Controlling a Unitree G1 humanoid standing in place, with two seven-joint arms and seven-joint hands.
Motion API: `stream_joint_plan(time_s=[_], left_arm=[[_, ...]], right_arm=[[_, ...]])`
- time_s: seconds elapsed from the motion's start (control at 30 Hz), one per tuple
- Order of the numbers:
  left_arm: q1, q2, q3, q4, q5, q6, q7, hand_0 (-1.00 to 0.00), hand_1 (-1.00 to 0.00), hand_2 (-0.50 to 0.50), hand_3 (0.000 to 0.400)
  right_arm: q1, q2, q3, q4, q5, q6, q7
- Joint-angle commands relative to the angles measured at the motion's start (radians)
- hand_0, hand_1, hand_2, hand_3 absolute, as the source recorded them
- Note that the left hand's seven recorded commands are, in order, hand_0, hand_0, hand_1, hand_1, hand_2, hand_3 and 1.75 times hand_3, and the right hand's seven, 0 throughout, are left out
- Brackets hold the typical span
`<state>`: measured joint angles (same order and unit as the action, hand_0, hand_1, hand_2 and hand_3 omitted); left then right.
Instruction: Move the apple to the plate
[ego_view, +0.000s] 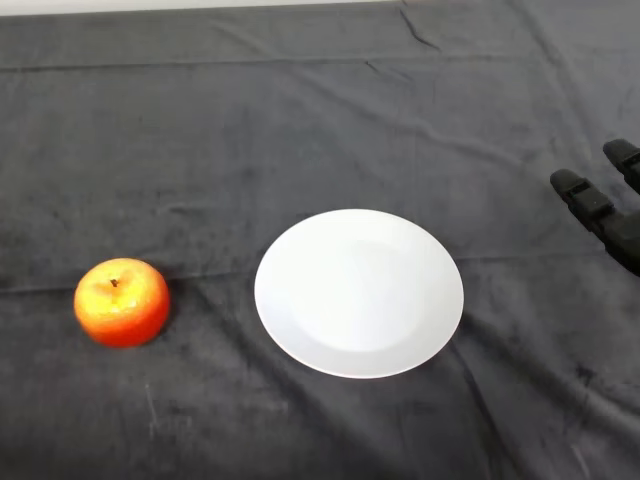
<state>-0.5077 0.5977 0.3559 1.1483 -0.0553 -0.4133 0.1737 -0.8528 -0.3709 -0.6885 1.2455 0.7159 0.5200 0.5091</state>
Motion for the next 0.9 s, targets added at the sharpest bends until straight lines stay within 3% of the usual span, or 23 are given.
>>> stream_joint_plan(time_s=[0.03, 0.43, 0.9], left_arm=[[-0.078, 0.047, -0.031, 0.048, 0.017, 0.010, -0.011, 0.00, 0.00, 0.00, 0.000], [-0.117, 0.009, -0.125, -0.009, 0.073, 0.095, -0.096, 0.00, 0.00, 0.00, 0.000], [0.013, 0.019, -0.202, -0.315, 0.072, 0.272, -0.298, 0.00, 0.00, 0.00, 0.000]], right_arm=[[-0.028, -0.028, -0.0232, -0.018, -0.0078, 0.000, 0.0121], [-0.028, -0.027, -0.0232, -0.018, -0.0080, 0.000, 0.0120], [-0.026, -0.025, -0.0226, -0.023, -0.0083, 0.000, 0.0106]])
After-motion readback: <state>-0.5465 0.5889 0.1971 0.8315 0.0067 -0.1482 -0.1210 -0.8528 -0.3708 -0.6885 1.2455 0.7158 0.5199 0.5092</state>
